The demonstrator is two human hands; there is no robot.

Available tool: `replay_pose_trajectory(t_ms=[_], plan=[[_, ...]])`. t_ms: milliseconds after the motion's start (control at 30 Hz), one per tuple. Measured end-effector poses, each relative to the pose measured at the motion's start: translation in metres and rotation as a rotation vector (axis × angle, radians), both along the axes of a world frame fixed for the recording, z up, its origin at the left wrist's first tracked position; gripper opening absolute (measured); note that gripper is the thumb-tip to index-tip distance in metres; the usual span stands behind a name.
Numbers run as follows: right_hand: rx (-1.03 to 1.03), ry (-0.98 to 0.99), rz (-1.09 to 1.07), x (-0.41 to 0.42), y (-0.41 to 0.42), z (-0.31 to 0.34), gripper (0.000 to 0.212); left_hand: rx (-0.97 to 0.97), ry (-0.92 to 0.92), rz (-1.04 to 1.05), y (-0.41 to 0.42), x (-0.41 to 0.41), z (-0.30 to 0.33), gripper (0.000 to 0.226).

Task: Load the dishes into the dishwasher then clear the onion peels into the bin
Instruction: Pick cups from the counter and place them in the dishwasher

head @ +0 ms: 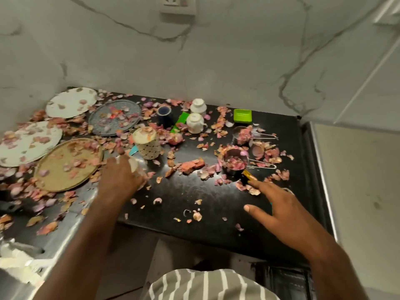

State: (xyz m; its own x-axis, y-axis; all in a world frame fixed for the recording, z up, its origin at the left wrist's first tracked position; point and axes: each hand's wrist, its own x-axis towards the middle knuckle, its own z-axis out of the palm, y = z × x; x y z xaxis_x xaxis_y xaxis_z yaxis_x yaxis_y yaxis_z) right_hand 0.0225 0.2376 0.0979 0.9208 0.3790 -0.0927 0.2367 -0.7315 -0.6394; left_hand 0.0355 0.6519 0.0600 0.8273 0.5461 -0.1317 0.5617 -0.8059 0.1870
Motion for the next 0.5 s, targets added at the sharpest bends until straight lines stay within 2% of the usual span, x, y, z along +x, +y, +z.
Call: replay_pose_trajectory(t_ms=[100,233,333,367,400,433,500], plan=[[0.022,0.022,-0.035,-0.006,-0.003,-0.002,0.061,0.001,-0.032,0.037,0.008,0.004,0.000,0.096],[0.053,0.069,-0.093,-0.017,-0.012,-0.003,0.060,-0.043,0.026,0.064,0.014,0.009,0.007,0.100],[0.083,0.074,-0.128,-0.026,-0.018,-0.002,0.059,-0.173,-0.165,0.080,0.002,0.003,0.016,0.095],[0.099,0.079,-0.142,-0.028,-0.020,-0.002,0.058,-0.307,-0.263,0.122,-0.002,0.000,0.021,0.096],[0.113,0.086,-0.156,-0.031,-0.023,-0.003,0.057,-0.556,-0.373,0.191,-0.010,-0.001,0.028,0.095],[0.119,0.095,-0.167,-0.034,-0.026,-0.005,0.057,-0.877,-0.488,0.253,-0.021,0.000,0.033,0.085],[0.124,0.107,-0.182,-0.040,-0.033,-0.006,0.057,-1.480,-0.606,0.337,-0.052,0.000,0.044,0.047]])
